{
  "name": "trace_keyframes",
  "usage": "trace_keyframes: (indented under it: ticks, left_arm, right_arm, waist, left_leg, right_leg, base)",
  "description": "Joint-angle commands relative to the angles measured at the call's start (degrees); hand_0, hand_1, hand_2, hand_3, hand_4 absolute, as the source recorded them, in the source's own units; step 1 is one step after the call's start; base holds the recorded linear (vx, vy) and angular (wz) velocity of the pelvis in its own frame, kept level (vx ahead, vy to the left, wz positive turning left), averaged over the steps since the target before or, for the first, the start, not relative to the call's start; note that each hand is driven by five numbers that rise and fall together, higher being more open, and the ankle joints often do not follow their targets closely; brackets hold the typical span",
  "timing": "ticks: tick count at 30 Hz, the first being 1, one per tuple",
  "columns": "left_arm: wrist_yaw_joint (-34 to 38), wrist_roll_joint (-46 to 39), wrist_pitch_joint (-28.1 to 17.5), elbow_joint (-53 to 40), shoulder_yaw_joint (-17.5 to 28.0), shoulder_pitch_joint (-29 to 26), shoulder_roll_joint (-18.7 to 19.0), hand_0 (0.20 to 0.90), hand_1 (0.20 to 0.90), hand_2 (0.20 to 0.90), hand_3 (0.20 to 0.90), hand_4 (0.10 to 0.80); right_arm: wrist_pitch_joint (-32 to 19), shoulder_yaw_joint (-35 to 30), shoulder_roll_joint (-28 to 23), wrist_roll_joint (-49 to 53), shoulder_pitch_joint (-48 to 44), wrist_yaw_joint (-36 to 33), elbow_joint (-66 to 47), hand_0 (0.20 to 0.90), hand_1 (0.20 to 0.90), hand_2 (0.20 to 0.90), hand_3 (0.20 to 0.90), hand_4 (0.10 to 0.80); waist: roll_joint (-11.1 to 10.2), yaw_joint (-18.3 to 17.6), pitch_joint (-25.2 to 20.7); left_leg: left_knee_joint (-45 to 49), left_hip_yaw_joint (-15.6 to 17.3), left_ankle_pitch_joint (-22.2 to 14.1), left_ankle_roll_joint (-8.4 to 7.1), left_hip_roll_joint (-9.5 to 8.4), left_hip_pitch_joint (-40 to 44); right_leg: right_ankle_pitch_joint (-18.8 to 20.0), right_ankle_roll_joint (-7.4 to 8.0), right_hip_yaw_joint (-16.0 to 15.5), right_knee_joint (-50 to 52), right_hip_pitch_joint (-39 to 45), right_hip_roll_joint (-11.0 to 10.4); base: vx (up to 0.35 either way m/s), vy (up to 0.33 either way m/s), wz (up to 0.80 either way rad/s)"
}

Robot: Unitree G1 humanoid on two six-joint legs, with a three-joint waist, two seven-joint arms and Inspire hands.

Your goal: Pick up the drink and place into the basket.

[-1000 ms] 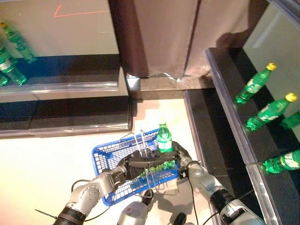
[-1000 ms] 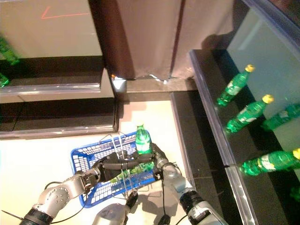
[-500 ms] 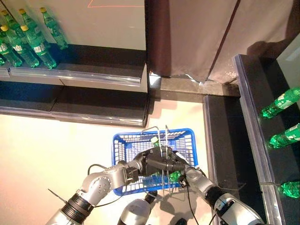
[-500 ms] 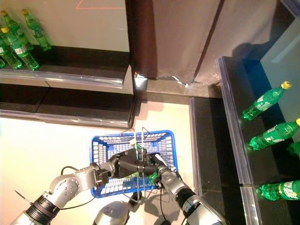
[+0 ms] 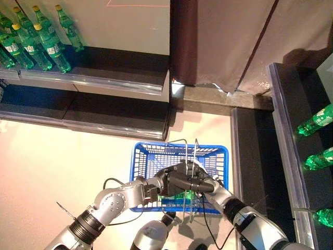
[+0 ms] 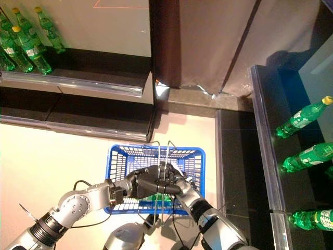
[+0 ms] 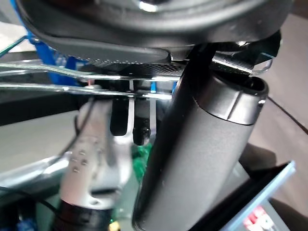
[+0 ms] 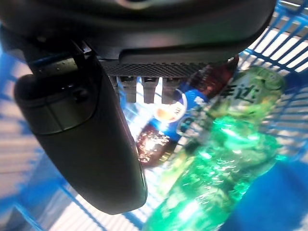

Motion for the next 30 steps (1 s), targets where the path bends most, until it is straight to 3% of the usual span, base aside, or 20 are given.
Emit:
trace_keyframes:
  ticks: [1, 8, 12, 17, 21, 24, 30]
  left_arm:
    - [-12.0, -3.0, -16.9, -14.6, 3.7, -8.7, -15.7, 0.3, 0.3, 0.3, 0.2, 0.1]
    - [-7.8, -1.2, -18.5, -5.9, 11.5, -9.0, -11.9, 0.3, 0.3, 0.3, 0.2, 0.1]
    - [-6.5, 1.0, -23.9, 2.1, 16.8, -6.9, -9.3, 0.3, 0.3, 0.3, 0.2, 0.1]
    - [-5.7, 9.2, -31.6, 11.3, 22.3, -2.5, -10.0, 0.3, 0.3, 0.3, 0.2, 0.1]
    - [-7.0, 7.9, -36.3, 25.1, 27.3, -0.2, -10.7, 0.3, 0.3, 0.3, 0.2, 0.1]
    - [-9.1, 6.5, -38.8, 35.3, 30.8, 1.2, -13.4, 0.3, 0.3, 0.3, 0.2, 0.1]
    - [-8.8, 8.9, -39.9, 36.8, 32.5, 5.3, -16.2, 0.3, 0.3, 0.3, 0.2, 0.1]
  right_arm:
    - [-2.8, 1.4, 1.7, 2.3, -0.5, -1.7, -0.9, 0.9, 0.9, 0.9, 0.9, 0.8]
    - [-8.4, -3.6, -2.5, 8.6, 2.0, 0.7, -6.5, 0.9, 0.9, 0.9, 0.9, 0.8]
    - [-9.4, -7.3, -6.0, 14.9, 6.9, 3.3, -19.1, 0.9, 0.9, 0.9, 0.9, 0.8]
    - [-9.5, -12.6, -7.3, 20.6, 16.9, 13.3, -26.7, 0.9, 0.9, 0.9, 0.9, 0.8]
    - [-9.2, -15.4, -9.0, 22.2, 24.4, 17.5, -32.4, 0.9, 0.9, 0.9, 0.9, 0.8]
    - [-6.2, -18.1, -7.7, 27.3, 28.0, 19.0, -30.3, 0.9, 0.9, 0.9, 0.9, 0.8]
    - [-7.6, -24.7, -7.9, 22.6, 30.0, 17.0, -19.0, 0.9, 0.9, 0.9, 0.9, 0.8]
  waist:
    - [0.3, 0.2, -19.8]
    - [0.6, -2.1, -20.0]
    - [0.9, -5.3, -19.4]
    - [1.0, -9.7, -18.6]
    - [0.8, -14.2, -18.4]
    - [0.8, -17.3, -18.2]
    - [0.5, -19.1, -17.4]
  left_leg:
    - [1.1, 6.8, -9.2, 0.12, -0.78, 3.5]
    - [0.0, 9.0, -8.9, -0.07, 0.11, 4.4]
    - [-0.6, 11.2, -8.6, -0.37, 0.96, 4.7]
    - [-1.0, 14.3, -8.7, -0.64, 1.93, 5.1]
    - [-1.2, 17.1, -8.6, -0.93, 2.42, 5.1]
    - [-1.1, 19.4, -8.9, -1.08, 2.94, 5.4]
    - [0.0, 21.4, -9.9, -1.06, 3.33, 5.7]
  right_leg:
    - [2.9, -2.15, 2.0, 2.5, -5.9, 1.1]
    - [3.5, -1.8, 4.0, 1.7, -6.4, 1.7]
    - [3.8, -1.84, 6.6, 0.9, -7.0, 2.7]
    - [4.0, -1.95, 10.1, 0.2, -7.8, 4.1]
    - [3.9, -2.13, 13.5, -0.2, -8.9, 5.5]
    - [3.8, -2.58, 16.3, -0.2, -9.5, 6.4]
    - [3.6, -3.36, 18.0, -0.2, -9.4, 7.4]
  base:
    - [0.0, 0.0, 0.0]
    - [-0.021, -0.017, -0.01]
    - [-0.073, -0.075, -0.21]
    - [-0.052, -0.083, -0.39]
    - [-0.041, -0.084, -0.6]
    - [-0.026, -0.06, -0.57]
    - [-0.024, -0.029, -0.3]
